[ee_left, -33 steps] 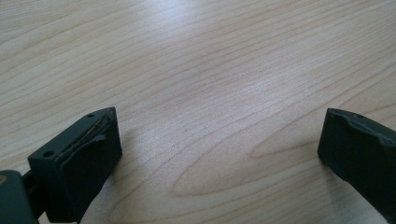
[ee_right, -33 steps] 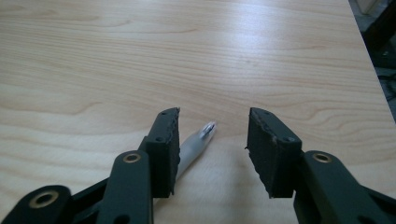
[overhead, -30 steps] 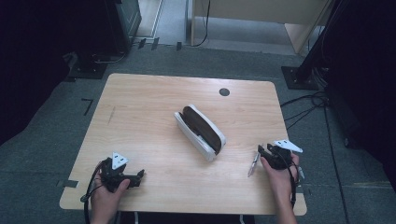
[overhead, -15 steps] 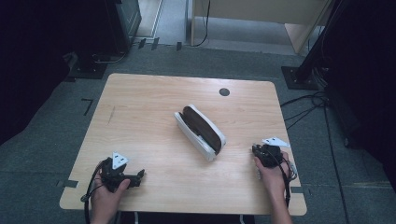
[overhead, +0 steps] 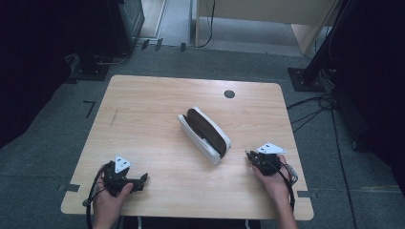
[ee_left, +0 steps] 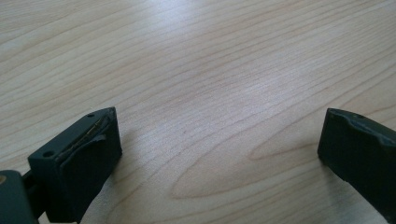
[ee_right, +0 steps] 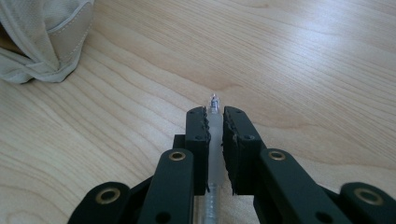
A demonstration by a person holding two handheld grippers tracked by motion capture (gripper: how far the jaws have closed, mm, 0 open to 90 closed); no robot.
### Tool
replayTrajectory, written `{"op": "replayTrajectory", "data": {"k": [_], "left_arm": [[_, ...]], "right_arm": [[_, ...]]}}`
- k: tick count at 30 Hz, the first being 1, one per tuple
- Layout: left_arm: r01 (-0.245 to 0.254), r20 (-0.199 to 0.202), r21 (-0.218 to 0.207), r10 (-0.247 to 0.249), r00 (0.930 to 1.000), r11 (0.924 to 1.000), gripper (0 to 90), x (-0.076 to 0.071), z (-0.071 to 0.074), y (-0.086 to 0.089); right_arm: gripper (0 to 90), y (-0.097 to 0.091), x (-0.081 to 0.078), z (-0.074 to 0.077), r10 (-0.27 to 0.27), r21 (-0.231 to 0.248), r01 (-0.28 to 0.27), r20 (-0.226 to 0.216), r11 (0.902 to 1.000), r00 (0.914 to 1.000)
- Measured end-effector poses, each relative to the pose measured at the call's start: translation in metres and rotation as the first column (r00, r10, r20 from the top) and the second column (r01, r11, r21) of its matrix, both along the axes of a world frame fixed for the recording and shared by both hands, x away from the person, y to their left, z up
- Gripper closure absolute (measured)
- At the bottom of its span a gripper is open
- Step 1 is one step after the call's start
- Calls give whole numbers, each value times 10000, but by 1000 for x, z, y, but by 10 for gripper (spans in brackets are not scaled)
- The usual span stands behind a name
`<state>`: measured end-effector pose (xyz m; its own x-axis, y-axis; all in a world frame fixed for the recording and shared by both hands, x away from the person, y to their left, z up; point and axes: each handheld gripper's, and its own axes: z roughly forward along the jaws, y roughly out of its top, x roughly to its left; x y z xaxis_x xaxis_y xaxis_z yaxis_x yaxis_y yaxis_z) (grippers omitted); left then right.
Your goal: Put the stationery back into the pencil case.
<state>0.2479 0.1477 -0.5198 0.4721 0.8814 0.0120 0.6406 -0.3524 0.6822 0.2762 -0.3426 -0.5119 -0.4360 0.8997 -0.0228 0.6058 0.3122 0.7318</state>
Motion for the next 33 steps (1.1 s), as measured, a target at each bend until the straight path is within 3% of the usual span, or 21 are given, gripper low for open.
{"op": "replayTrajectory", "data": {"k": [2,4,9,15,20,31,33], "left_arm": [[2,3,0,-2,10000,10000,0,0,0,0],[1,2,2,-1,10000,10000,0,0,0,0],[2,2,1,-2,10000,10000,0,0,0,0],[0,0,0,0,10000,10000,0,0,0,0],[3,2,3,-3,10000,10000,0,0,0,0],[2,1,2,-2,10000,10000,0,0,0,0],[2,0,2,-2,10000,10000,0,0,0,0]], "right_arm": [[762,1,2,-2,-297,-232,294,-122,9993,9995],[762,3,3,-3,-360,-137,358,-153,9993,9992],[811,8,3,-1,-400,-452,391,-184,9982,9990],[812,1,-1,10,-818,533,801,297,9954,9962],[813,0,-7,25,-889,1333,787,722,9879,9934],[813,17,-15,53,-571,1923,286,1449,9809,9878],[813,24,-18,63,-444,2071,93,1654,9783,9852]]}}
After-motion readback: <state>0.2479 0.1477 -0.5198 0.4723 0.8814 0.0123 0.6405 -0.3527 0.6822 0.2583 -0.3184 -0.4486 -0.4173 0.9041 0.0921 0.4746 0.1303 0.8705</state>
